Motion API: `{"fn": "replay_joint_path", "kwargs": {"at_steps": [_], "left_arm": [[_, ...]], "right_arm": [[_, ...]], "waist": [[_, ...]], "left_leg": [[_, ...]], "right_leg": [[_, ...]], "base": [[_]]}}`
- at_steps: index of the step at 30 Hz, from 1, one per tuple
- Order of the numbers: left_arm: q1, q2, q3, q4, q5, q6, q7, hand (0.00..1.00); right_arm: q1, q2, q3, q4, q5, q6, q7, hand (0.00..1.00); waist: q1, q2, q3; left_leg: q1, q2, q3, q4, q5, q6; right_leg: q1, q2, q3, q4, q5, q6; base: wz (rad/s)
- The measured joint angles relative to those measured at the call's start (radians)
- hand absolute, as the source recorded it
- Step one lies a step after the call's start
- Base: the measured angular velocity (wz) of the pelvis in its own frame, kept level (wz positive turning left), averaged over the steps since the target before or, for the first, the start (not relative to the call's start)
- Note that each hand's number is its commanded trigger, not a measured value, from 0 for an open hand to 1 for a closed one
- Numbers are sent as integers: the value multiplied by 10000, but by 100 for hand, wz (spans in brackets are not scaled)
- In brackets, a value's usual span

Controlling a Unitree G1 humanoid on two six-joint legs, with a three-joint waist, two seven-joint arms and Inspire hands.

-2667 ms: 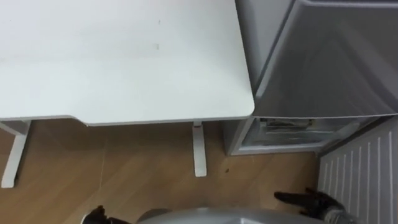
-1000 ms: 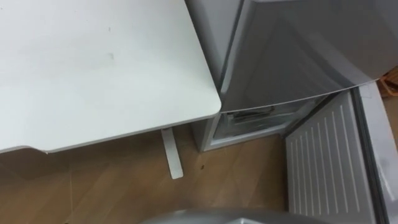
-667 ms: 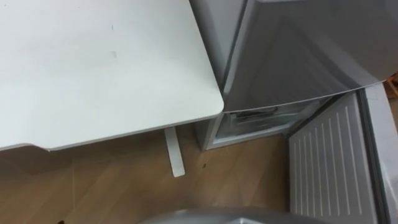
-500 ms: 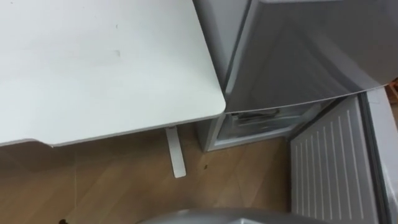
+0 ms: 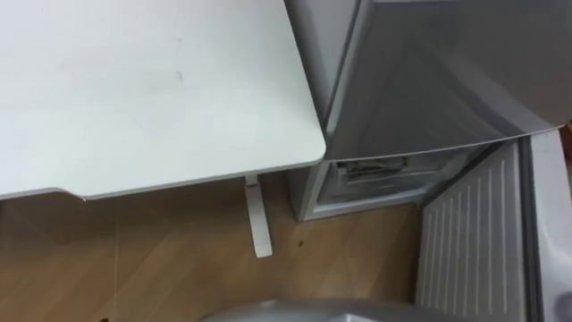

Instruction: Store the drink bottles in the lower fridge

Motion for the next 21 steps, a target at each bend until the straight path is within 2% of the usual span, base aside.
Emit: {"fn": "replay_joint_path", "kwargs": {"at_steps": [4, 7, 10, 12, 13, 15, 18, 21], "left_arm": [[-301, -9, -502, 193, 13, -3, 20, 0], [-503, -2, -944, 358, 41, -70, 43, 0], [-751, -24, -1177, 641, 23, -208, 70, 0], [-962, -58, -1538, 962, 27, -253, 89, 0], [-984, -97, -1540, 961, 29, -259, 91, 0], [-1134, -213, -1899, 967, 1, -297, 136, 0], [-1131, -325, -2478, 999, -72, -287, 302, 0], [-1368, -593, -2606, 1089, -63, -305, 545, 0]], "right_arm": [[6, 361, 727, -157, -7, -202, 516, 0], [126, 621, 1647, -542, -21, -409, 1027, 0], [209, 1093, 2402, -1076, -48, -699, 1645, 0], [253, 1448, 3171, -1660, -172, -856, 2079, 0], [244, 1562, 3282, -1850, -294, -863, 2169, 0], [137, 1816, 4228, -2370, -524, -964, 2611, 0], [-377, 2049, 5212, -2659, -524, -956, 3027, 0], [-669, 2401, 6002, -3058, -717, -897, 3255, 0]], "waist": [[13, 37, -5], [13, 76, 2], [57, 112, 3], [222, 194, 1], [279, 215, -2], [568, 371, -9], [657, 526, 9], [1016, 627, 29]], "left_leg": [[-226, 49, 131, 82, 9, -4], [-257, 120, 214, 89, 19, -6], [-256, 164, 281, 79, 36, -34], [-279, 204, 343, 90, 42, -45], [-292, 209, 349, 93, 45, -49], [-318, 213, 344, 94, 49, -56], [-296, 202, 264, 93, 56, -63], [-343, 176, 144, 42, 89, -74]], "right_leg": [[-260, 19, 68, 21, 57, -80], [-342, 73, 112, 12, 171, -106], [-369, 112, 150, 4, 206, -136], [-430, 145, 205, 11, 225, -166], [-449, 151, 218, 12, 231, -174], [-489, 157, 216, 10, 238, -185], [-431, 155, 136, 6, 238, -184], [-421, 157, 43, -63, 236, -182]], "base": [[-12], [-12], [-9], [-12], [-6], [0], [8], [10]]}}
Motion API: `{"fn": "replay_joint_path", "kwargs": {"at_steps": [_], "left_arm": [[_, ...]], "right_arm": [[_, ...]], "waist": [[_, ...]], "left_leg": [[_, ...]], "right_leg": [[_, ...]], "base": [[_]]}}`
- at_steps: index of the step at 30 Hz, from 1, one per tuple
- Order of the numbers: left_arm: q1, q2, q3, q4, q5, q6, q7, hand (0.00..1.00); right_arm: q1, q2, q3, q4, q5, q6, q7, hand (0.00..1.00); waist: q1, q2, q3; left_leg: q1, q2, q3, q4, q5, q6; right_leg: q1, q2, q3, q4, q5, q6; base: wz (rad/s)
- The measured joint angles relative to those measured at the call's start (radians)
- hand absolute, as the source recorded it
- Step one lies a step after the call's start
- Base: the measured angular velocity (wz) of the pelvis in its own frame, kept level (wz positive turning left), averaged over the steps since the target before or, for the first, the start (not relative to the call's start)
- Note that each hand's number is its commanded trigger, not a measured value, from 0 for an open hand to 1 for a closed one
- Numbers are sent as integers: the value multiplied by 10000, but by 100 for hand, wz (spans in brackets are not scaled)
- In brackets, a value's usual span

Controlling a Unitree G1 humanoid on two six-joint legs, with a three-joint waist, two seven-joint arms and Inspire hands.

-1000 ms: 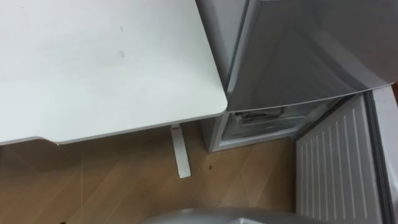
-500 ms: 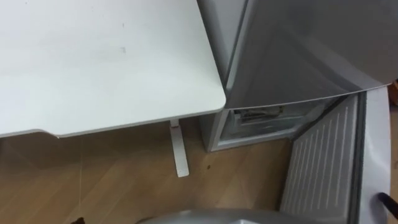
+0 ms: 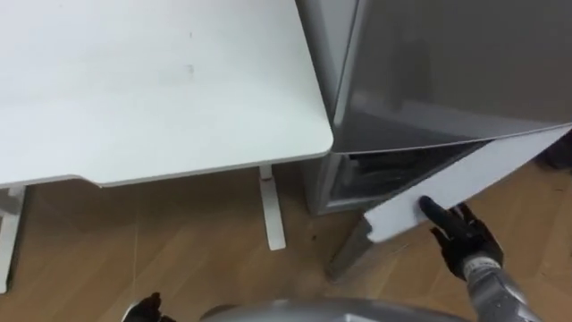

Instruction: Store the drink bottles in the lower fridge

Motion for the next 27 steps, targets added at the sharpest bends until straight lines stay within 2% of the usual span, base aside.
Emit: {"fn": "replay_joint_path", "kwargs": {"at_steps": [1, 2, 3, 5, 7, 9, 13, 19, 25, 27], "left_arm": [[-1, 3, -36, -5, 0, -17, 35, 0], [1, -18, -87, -6, 41, -31, 112, 0], [-7, -54, -193, -6, 40, -31, 196, 0], [-105, -67, -421, -15, -11, -30, 211, 0], [-241, -113, -510, -15, -25, -18, 229, 0], [-334, -142, -557, -19, -106, 19, 242, 0], [-331, -184, -555, -39, -295, 106, 331, 0], [-310, -252, -458, -29, -528, 236, 454, 0], [-187, -192, -436, -43, -721, 234, 439, 0], [-145, -183, -231, -41, -716, 243, 378, 0]], "right_arm": [[-7, 17, 173, -99, -129, 81, 71, 0], [-83, 34, 733, -208, -525, 222, 296, 0], [-145, 110, 1419, -520, -880, 484, 526, 0], [-278, 183, 2244, -1130, -1186, 761, 953, 0], [-362, 404, 2835, -1873, -1305, 1006, 1244, 0], [-546, 417, 3486, -2563, -1595, 1204, 1848, 0], [-801, 425, 3757, -3235, -1688, 1396, 2191, 0], [-927, 413, 3772, -3143, -1912, 1707, 2380, 0], [-910, 379, 3789, -2196, -2452, 1754, 2515, 0], [-916, 334, 3670, -1667, -2817, 1800, 2584, 0]], "waist": [[39, 5, 0], [140, 12, -1], [256, -6, 19], [467, 22, 77], [625, 43, 99], [803, 57, 129], [918, 83, 141], [958, 53, 120], [934, -75, 120], [904, -113, 115]], "left_leg": [[-19, 0, -9, 1, 4, -6], [-50, 0, -12, 6, 19, -12], [-48, -2, -7, 8, 19, -11], [-110, -18, -60, 72, 19, -11], [-267, -44, -199, 171, 18, -9], [-310, -59, -255, 191, 24, 2], [-382, -62, -263, 175, 28, 8], [-413, -66, -264, 185, 32, 12], [-295, -77, -257, 182, 34, 16], [-264, -82, -276, 172, 34, 16]], "right_leg": [[4, 7, -3, -34, 0, 0], [-2, 13, -3, -63, 0, -1], [-5, 13, -6, -63, 1, -1], [-48, 9, -43, -62, 1, -1], [-106, -2, -164, -65, 0, 0], [-103, -20, -298, -67, 0, 0], [-54, -38, -515, -72, -1, 3], [-53, -48, -544, -80, -2, 3], [46, -59, -586, -107, -2, 4], [134, -64, -632, -110, -4, 8]], "base": [[4], [0], [0], [5], [20], [19], [14], [4], [1], [5]]}}
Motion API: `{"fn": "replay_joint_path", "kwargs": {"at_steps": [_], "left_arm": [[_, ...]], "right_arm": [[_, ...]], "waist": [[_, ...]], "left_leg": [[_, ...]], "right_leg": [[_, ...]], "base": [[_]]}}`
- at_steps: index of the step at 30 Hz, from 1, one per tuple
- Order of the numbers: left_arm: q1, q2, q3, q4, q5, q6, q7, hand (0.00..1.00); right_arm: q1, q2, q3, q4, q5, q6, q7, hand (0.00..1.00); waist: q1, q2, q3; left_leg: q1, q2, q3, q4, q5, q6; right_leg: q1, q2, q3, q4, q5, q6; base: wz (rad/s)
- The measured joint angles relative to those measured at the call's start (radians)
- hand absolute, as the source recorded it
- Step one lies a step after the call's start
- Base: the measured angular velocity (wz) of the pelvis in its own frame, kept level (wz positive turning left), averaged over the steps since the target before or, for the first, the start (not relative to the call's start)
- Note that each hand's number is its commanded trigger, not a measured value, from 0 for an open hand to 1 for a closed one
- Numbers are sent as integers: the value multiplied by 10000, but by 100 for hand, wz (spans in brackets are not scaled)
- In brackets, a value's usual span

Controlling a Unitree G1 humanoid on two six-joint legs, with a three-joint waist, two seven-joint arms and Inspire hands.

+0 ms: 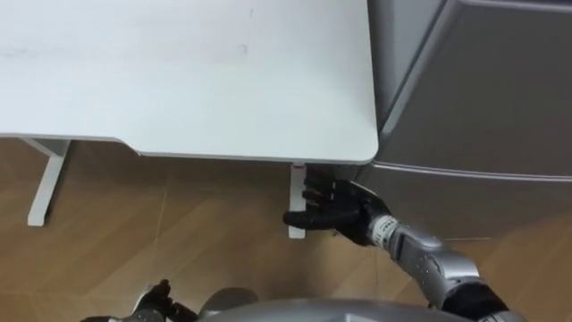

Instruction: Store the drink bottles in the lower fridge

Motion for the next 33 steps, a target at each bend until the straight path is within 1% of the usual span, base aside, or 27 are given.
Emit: {"fn": "replay_joint_path", "kwargs": {"at_steps": [1, 3, 6, 9, 10, 11, 13, 14, 16, 18, 19, 20, 23, 27, 29, 33], "left_arm": [[5, -2, 49, 0, -13, 1, -10, 0], [-6, -15, 105, 0, -54, 12, 7, 0], [31, 0, 105, 0, -99, 13, 31, 0], [55, 21, 156, -15, -175, 13, 20, 0], [56, 53, 157, -17, -177, 13, 28, 0], [56, 68, 151, -17, -161, 12, 47, 0], [77, 76, 170, -14, -121, 1, 73, 0], [104, 83, 188, -10, -75, -13, 82, 0], [212, 109, 188, -5, -63, -66, 81, 0], [395, 123, 305, 42, 88, -83, 64, 0], [421, 123, 311, 72, 113, -77, 63, 0], [489, 120, 353, 99, 107, -36, 52, 0], [547, 118, 359, 317, 136, 101, -50, 0], [643, 117, 355, 434, 340, 330, -265, 0], [699, 117, 355, 509, 347, 508, -424, 0], [699, 89, 357, 457, 700, 642, -610, 0]], "right_arm": [[-1, 5, -87, 172, -49, 0, 23, 0], [-33, -8, -453, 1075, -119, -6, 60, 0], [-16, -81, -616, 1928, -340, -2, 57, 0], [64, -123, -642, 2805, -524, 3, 0, 0], [115, -121, -642, 3024, -704, 4, -9, 0], [120, -119, -649, 3301, -975, -6, -17, 0], [143, -130, -741, 3710, -1494, -55, -53, 0], [189, -145, -860, 4023, -1611, -122, -105, 0], [251, -156, -1155, 4440, -1719, -129, -252, 0], [374, -171, -1623, 4795, -2104, -226, -389, 0], [424, -172, -1720, 4849, -2126, -250, -426, 0], [482, -149, -1888, 4867, -2156, -302, -457, 0], [465, -142, -1920, 4981, -2366, -425, -555, 0], [435, -147, -1920, 5128, -2370, -422, -667, 0], [434, -150, -1928, 5126, -2367, -424, -694, 0], [459, -157, -2029, 5124, -2364, -429, -760, 0]], "waist": [[-9, -10, -6], [-50, -46, -28], [-43, -74, -32], [-64, -159, -39], [-65, -205, -46], [-124, -251, -71], [-141, -275, -81], [-171, -284, -74], [-332, -306, -76], [-339, -282, -46], [-338, -284, -44], [-344, -296, -37], [-363, -316, -22], [-353, -335, -13], [-354, -333, -14], [-346, -327, -10]], "left_leg": [[6, -3, -11, -4, 0, 0], [-15, -62, -120, -64, 16, 27], [-15, -93, -125, -61, 29, 44], [-21, -128, -203, -33, 37, 57], [-23, -139, -216, -17, 37, 57], [-31, -158, -227, -11, 37, 57], [-20, -165, -246, -3, 39, 60], [10, -179, -299, 3, 39, 61], [30, -229, -483, 9, 45, 69], [30, -233, -508, 10, 46, 70], [34, -234, -509, 9, 46, 70], [38, -233, -502, 10, 46, 70], [76, -249, -506, 19, 46, 73], [143, -288, -533, 29, 45, 83], [117, -301, -532, 68, 48, 90], [13, -353, -572, 196, 41, 116]], "right_leg": [[21, -1, -21, 0, -2, 3], [50, -53, -183, -1, -29, 48], [72, -82, -185, -7, -39, 65], [125, -94, -220, -35, -41, 68], [161, -94, -224, -86, -41, 68], [183, -94, -218, -146, -41, 68], [215, -93, -193, -145, -41, 68], [272, -94, -213, -147, -41, 68], [372, -102, -304, -148, -40, 68], [377, -102, -325, -152, -41, 68], [382, -103, -345, -152, -41, 68], [386, -108, -399, -152, -41, 68], [435, -132, -409, -155, -41, 69], [526, -166, -412, -159, -65, 108], [526, -183, -417, -159, -84, 140], [490, -217, -411, -226, -165, 184]], "base": [[7], [12], [2], [6], [3], [4], [5], [10], [22], [7], [0], [0], [0], [1], [0], [4]]}}
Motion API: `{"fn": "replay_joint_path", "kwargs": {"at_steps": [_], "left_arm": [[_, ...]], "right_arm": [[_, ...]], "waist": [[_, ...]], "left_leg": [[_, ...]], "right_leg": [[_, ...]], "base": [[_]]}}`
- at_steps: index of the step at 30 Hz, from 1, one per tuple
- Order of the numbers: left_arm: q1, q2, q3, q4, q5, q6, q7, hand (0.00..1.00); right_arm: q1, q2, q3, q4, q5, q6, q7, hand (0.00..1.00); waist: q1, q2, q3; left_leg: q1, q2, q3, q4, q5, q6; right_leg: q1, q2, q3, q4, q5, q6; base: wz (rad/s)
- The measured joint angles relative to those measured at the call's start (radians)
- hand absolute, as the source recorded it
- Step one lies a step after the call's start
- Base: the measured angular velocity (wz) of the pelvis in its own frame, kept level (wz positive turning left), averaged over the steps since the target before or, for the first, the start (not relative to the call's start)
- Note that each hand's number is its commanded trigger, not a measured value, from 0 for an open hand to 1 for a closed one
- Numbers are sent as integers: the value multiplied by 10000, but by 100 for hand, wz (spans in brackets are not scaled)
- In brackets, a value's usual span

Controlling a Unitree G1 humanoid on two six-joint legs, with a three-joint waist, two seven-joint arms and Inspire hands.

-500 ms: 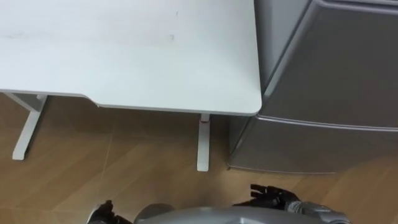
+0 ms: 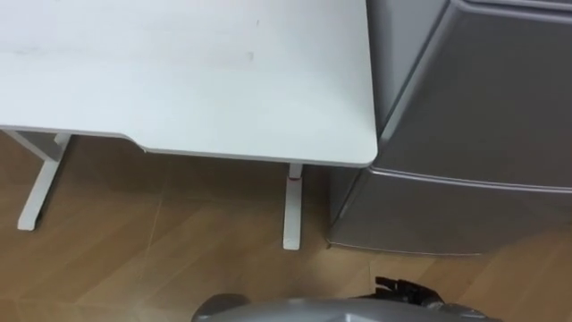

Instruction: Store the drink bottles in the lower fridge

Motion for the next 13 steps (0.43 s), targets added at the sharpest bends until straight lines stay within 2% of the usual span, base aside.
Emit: {"fn": "replay_joint_path", "kwargs": {"at_steps": [6, 13], "left_arm": [[-99, -10, 2, -13, 525, 151, -184, 0], [-272, -91, 11, 13, 1188, 331, -310, 0]], "right_arm": [[110, 2, -169, 17, 3, 3, -9, 0], [127, 2, -202, 85, 32, 12, -140, 0]], "waist": [[16, 7, -22], [22, -5, -41]], "left_leg": [[0, -50, -14, -38, 5, 30], [164, -45, 211, -120, 3, 33]], "right_leg": [[-1, -19, 68, -79, -23, 33], [52, -41, 195, -83, -25, 37]], "base": [[2], [0]]}}
